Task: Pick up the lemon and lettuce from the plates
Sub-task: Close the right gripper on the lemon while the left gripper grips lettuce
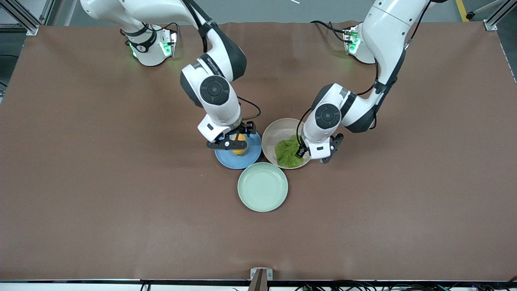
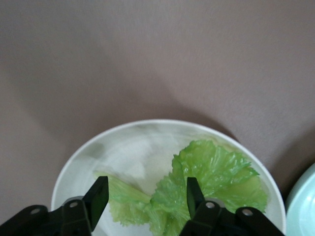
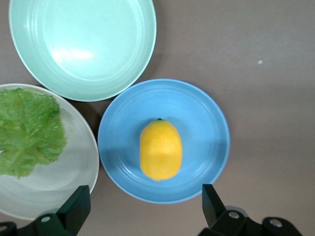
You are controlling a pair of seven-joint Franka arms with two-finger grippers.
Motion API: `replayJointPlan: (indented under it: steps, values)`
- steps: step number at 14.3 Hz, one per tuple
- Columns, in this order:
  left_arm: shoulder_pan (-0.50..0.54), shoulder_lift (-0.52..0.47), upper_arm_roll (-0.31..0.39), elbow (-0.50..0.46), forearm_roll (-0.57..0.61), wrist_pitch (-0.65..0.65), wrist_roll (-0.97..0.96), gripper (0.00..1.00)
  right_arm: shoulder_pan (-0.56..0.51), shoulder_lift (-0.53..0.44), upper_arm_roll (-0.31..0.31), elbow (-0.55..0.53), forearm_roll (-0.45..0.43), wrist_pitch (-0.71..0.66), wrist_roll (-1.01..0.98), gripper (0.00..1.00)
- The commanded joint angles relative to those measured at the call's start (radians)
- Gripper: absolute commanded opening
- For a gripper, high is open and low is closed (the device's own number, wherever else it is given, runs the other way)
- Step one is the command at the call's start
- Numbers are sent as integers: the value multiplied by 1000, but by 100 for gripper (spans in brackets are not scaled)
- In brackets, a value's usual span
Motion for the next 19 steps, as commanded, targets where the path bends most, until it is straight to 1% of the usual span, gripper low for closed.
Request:
replayJointPlan:
  steps: [1,2,3,4,5,8,12,14,16,19]
  values:
    - [-10,13,5,4,16,32,-39,72,30,32,-14,-34,10,73,44,100]
    - [-11,20,5,5,18,36,-40,71,31,48,-14,-34,7,76,48,100]
    - [-11,29,5,5,16,44,-40,66,30,57,-15,-34,2,75,48,100]
    - [-11,33,5,5,16,56,-41,56,19,66,-17,-34,1,75,48,100]
    - [-11,41,5,5,16,61,-41,49,14,78,-17,-34,1,75,48,100]
    - [-17,55,5,7,16,65,-41,34,22,124,-17,-35,2,121,50,100]
    - [-13,38,5,19,18,65,-26,1,25,154,-15,-35,9,141,50,100]
    - [-4,4,7,24,19,53,-21,0,24,155,-15,-38,10,139,50,99]
    - [9,-46,10,28,18,7,-18,0,25,163,-15,-40,10,139,50,88]
    - [83,-124,18,33,36,-126,80,0,28,164,-15,-40,12,139,50,59]
